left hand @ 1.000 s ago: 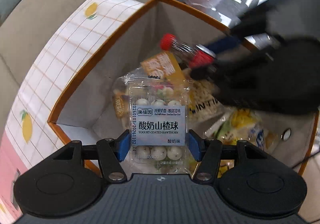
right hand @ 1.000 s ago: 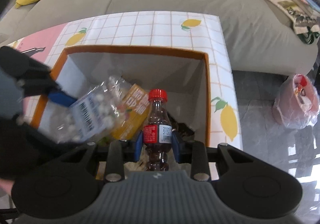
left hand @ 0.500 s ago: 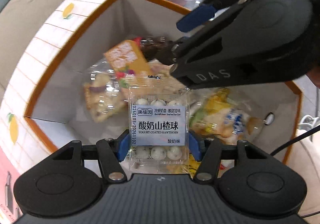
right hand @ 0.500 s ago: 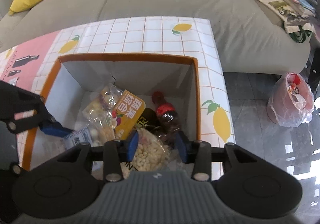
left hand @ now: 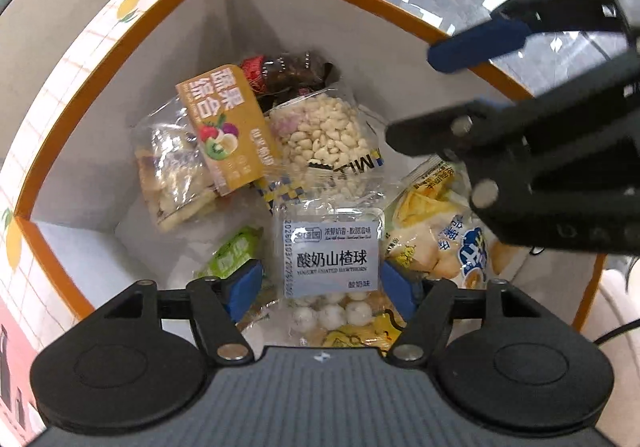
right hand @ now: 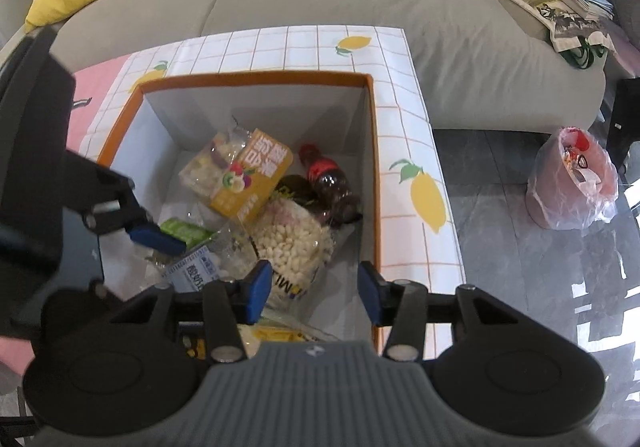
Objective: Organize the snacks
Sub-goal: 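Withdraw both tools from the box and move them over the table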
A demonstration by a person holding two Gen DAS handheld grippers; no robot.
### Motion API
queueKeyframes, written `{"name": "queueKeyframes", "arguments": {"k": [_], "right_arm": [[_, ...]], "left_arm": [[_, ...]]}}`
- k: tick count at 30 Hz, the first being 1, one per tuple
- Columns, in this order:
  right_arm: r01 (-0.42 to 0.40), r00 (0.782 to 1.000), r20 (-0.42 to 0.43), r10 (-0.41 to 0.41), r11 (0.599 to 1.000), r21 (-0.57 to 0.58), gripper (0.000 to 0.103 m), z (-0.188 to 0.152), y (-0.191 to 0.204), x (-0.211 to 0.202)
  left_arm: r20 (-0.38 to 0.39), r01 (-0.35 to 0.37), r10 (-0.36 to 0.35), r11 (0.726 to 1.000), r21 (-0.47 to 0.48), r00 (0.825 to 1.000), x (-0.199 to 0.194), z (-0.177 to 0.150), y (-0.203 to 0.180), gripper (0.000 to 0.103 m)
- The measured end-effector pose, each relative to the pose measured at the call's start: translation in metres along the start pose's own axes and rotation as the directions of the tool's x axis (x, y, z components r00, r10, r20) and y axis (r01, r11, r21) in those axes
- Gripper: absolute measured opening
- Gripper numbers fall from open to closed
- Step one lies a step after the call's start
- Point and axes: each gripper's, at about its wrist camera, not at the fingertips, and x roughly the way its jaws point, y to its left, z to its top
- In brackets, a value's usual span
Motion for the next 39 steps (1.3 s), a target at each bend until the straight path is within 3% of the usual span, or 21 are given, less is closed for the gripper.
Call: {"name": "queueKeyframes", "arguments": {"k": [10,13,16,19,22,27,33,39], "right_arm": [[0.010,0.999,-0.036,-0.009,0.999,0.042,0.059,-0.011,0.009,-0.011],[-0.009,0.999,-0.043,0.013,0.996,0.086,0.063,-0.017,0.015,-0.018],[0.006,0.999,-0.032,-0.003,0.995,0.099,0.065,-0.024,0.027,-0.029],[0.010,1.000,0.007,-0.011,0.995,0.101,0.076,-0.030,0.045,-0.044],[0.005,0.999,0.045,-0.010,0.995,0.105,0.077,-0.036,0.066,-0.058],[-0.005,0.996,0.094,-0.008,0.991,0.136,0.078,-0.049,0.101,-0.074],[-0.071,0.986,0.164,0.038,0.977,0.203,0.078,-0.064,0.145,-0.086],[-0.071,0.978,0.206,0.026,0.974,0.215,0.078,-0.079,0.192,-0.084]], "left_arm": [[0.105,0.025,-0.015,0.995,-0.092,0.994,-0.056,-0.038,0.003,0.080],[0.138,0.001,0.017,0.991,-0.131,0.990,-0.075,-0.051,0.001,0.080],[0.185,-0.021,0.056,0.983,-0.183,0.981,-0.091,-0.073,0.002,0.080],[0.235,-0.026,0.085,0.969,-0.246,0.968,-0.107,-0.099,0.008,0.080],[0.275,-0.025,0.116,0.949,-0.313,0.955,-0.120,-0.125,0.015,0.080],[0.317,-0.008,0.168,0.893,-0.449,0.934,-0.138,-0.176,0.026,0.080],[0.339,0.017,0.238,0.797,-0.604,0.910,-0.146,-0.236,0.043,0.080],[0.291,0.009,0.289,0.694,-0.720,0.912,-0.143,-0.294,0.061,0.078]]}}
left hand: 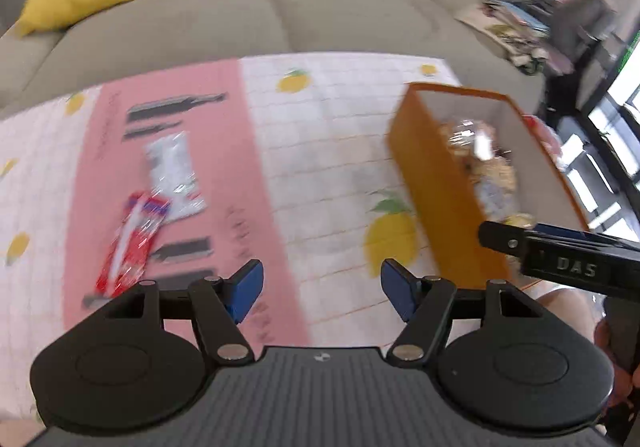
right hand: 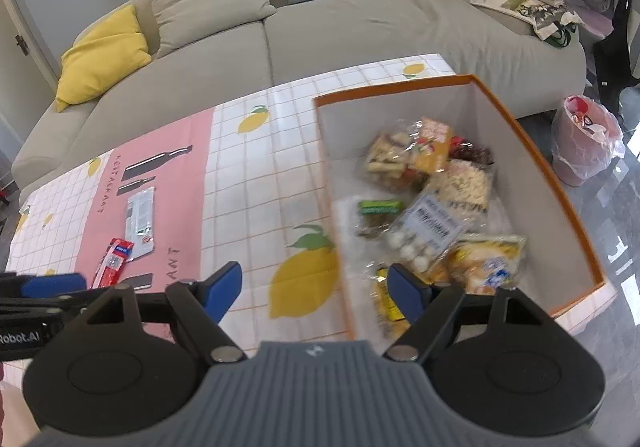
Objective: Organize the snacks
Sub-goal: 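Withdraw both tools from the box and move them over the table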
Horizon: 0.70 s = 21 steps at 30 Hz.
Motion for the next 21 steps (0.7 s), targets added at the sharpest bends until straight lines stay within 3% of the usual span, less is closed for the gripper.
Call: {"name": "queueKeyframes", "arguments": {"k": [7,13,21], "right_arm": [[-0.005,1.000,0.012,0.006,0.998,-0.068,0.078,-0.036,0.045,0.015],[-0.002,0.998,-0.056,-0.004,0.993,-0.115,0.078,-0.055,0.070,0.042],[-0.003,0.994,-0.105,-0.015,0.985,-0.173,0.078,-0.056,0.092,0.073]], "left_arm": [[-0.025,-0.037,0.034,0.994,-0.101,0.999,0.005,-0.028,0.049,0.079],[-0.059,-0.054,0.044,0.983,-0.175,0.997,0.020,-0.041,0.076,0.079],[-0.010,-0.084,0.083,0.974,-0.211,0.996,0.035,-0.040,0.110,0.079]]}}
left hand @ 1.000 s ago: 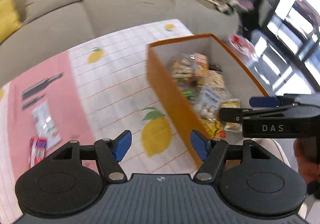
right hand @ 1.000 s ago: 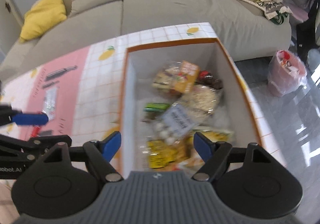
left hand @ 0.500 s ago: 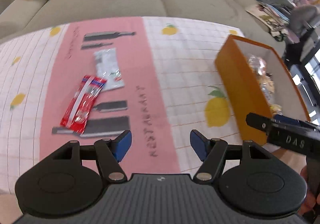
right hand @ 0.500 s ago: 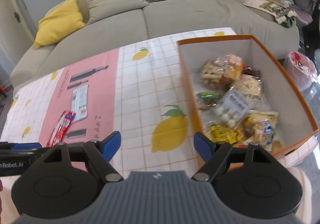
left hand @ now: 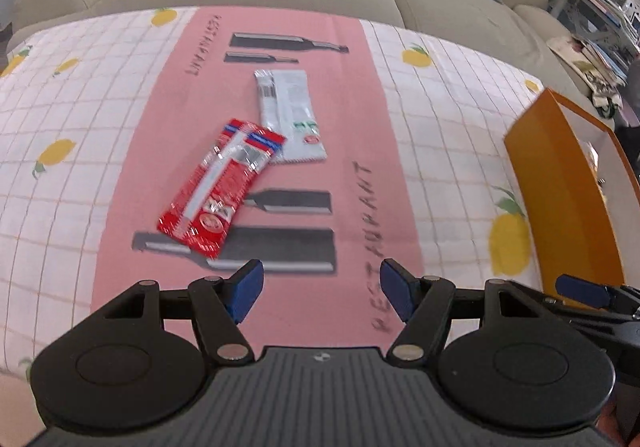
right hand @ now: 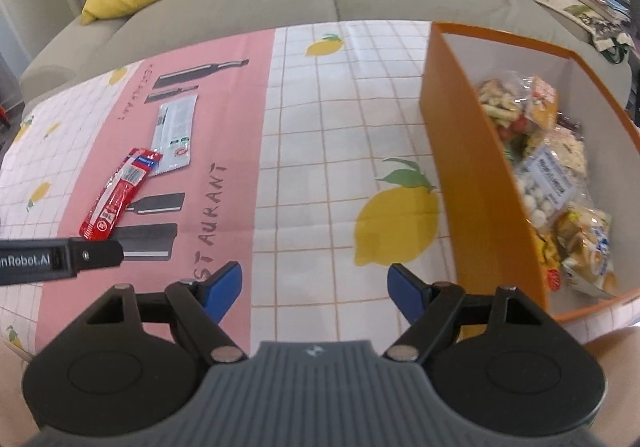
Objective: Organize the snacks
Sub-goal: 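Withdraw both tools from the box and move them over the table, then grasp the red sausage pack with the left gripper while the right grasps the white-silver pack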
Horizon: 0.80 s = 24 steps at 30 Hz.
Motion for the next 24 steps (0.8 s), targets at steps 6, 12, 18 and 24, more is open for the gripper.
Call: {"name": "queueKeyframes", "arguments": {"k": [6,12,18,24], "right_arm": [[-0.009,1.000,-0.027,0.007,0.997,-0.072,0.078,0.013,0.026,0.031],[-0.024,0.999,-0.040,0.020,0.994,-0.104,0.078,0.032,0.045,0.057],[-0.040,0.996,-0.084,0.033,0.996,-0.078,0.078,0.044,0.054,0.084],[-0.048,0.992,-0.115,0.041,0.997,-0.061,0.078,0.049,0.057,0.107]], "left_arm": [[0.038,-0.023,0.023,0.999,-0.023,0.999,0.015,0.015,0.019,0.081],[0.084,-0.057,0.055,0.998,0.032,0.995,0.028,0.027,0.042,0.084],[0.102,-0.054,0.045,0.995,0.089,0.994,0.046,0.025,0.057,0.085],[0.126,-0.052,0.036,0.990,0.128,0.991,0.064,0.025,0.060,0.085]]}}
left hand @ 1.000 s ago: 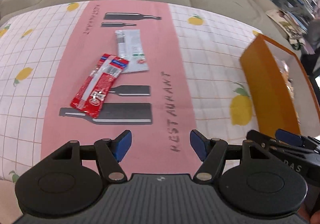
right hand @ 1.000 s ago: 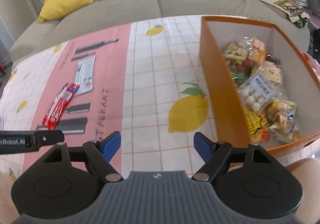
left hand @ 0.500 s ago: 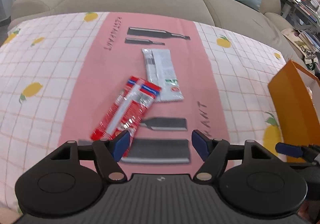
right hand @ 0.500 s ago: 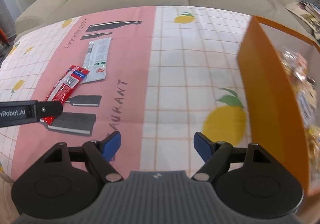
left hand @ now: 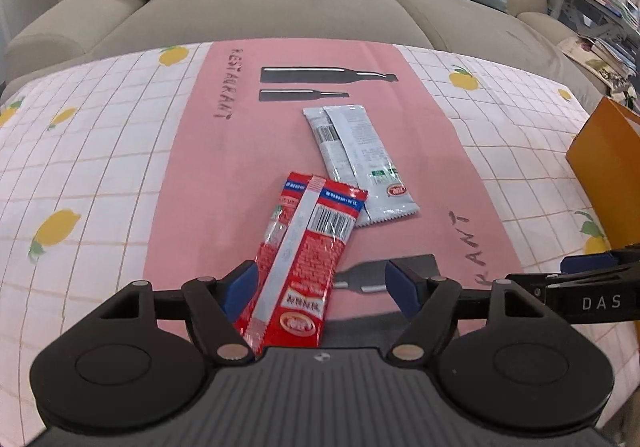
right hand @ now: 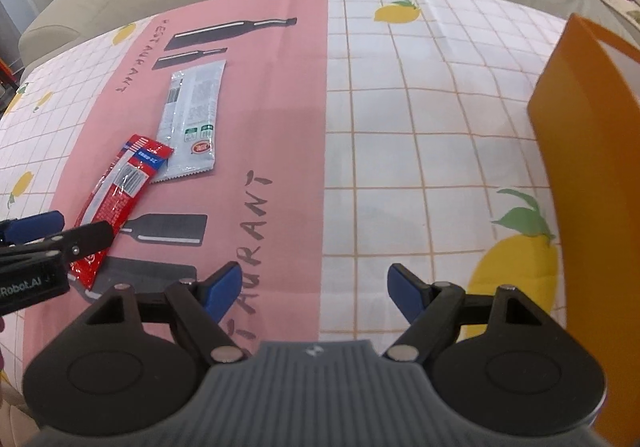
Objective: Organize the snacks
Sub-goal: 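Grasp the red sausage pack with the left gripper while the right grasps the white-silver pack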
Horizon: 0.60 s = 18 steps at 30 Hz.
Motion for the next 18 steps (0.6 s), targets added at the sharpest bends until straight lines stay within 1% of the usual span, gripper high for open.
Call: {"name": "queueKeyframes", "arguments": {"k": [2,4,6,8,9,10,12,14,16,18], "right_arm": [[-0.007,1.000,-0.005,0.007,1.000,-0.006,0.078,0.003,0.002,0.006],[-0.014,1.000,0.005,0.014,1.000,-0.026,0.078,0.005,0.005,0.010],[-0.011,1.000,0.023,0.013,0.998,-0.059,0.078,0.007,0.010,0.013],[-0.004,0.999,0.047,0.008,0.996,-0.094,0.078,0.010,0.014,0.017],[-0.005,0.999,0.053,0.010,0.995,-0.103,0.078,0.012,0.016,0.018],[-0.009,0.998,0.060,0.015,0.994,-0.110,0.078,0.014,0.017,0.020],[-0.017,0.997,0.071,0.026,0.992,-0.121,0.078,0.018,0.020,0.023],[-0.007,0.995,0.096,0.022,0.989,-0.148,0.078,0.021,0.027,0.026],[0.009,0.991,0.130,0.016,0.982,-0.189,0.078,0.024,0.036,0.028],[0.013,0.986,0.163,0.024,0.975,-0.220,0.077,0.030,0.046,0.031]], "left_arm": [[-0.007,-0.019,0.019,0.999,0.029,1.000,0.008,0.001,-0.001,0.085],[-0.027,-0.052,0.053,0.997,0.058,0.998,0.018,0.004,-0.001,0.085],[-0.046,-0.056,0.059,0.997,0.061,0.997,0.027,0.006,0.000,0.081],[-0.038,-0.061,0.064,0.996,0.069,0.997,0.030,0.007,-0.001,0.079],[-0.042,-0.069,0.072,0.995,0.068,0.996,0.033,0.008,-0.001,0.075],[-0.042,-0.075,0.077,0.995,0.063,0.996,0.034,0.008,-0.002,0.074],[-0.033,-0.074,0.075,0.997,0.037,0.997,0.036,0.008,-0.002,0.072],[-0.023,-0.082,0.082,0.997,0.005,0.996,0.036,0.009,-0.002,0.065],[-0.016,-0.123,0.122,0.992,-0.040,0.992,0.037,0.010,0.002,0.063],[-0.023,-0.164,0.162,0.981,-0.103,0.986,0.037,0.013,0.010,0.061]]}}
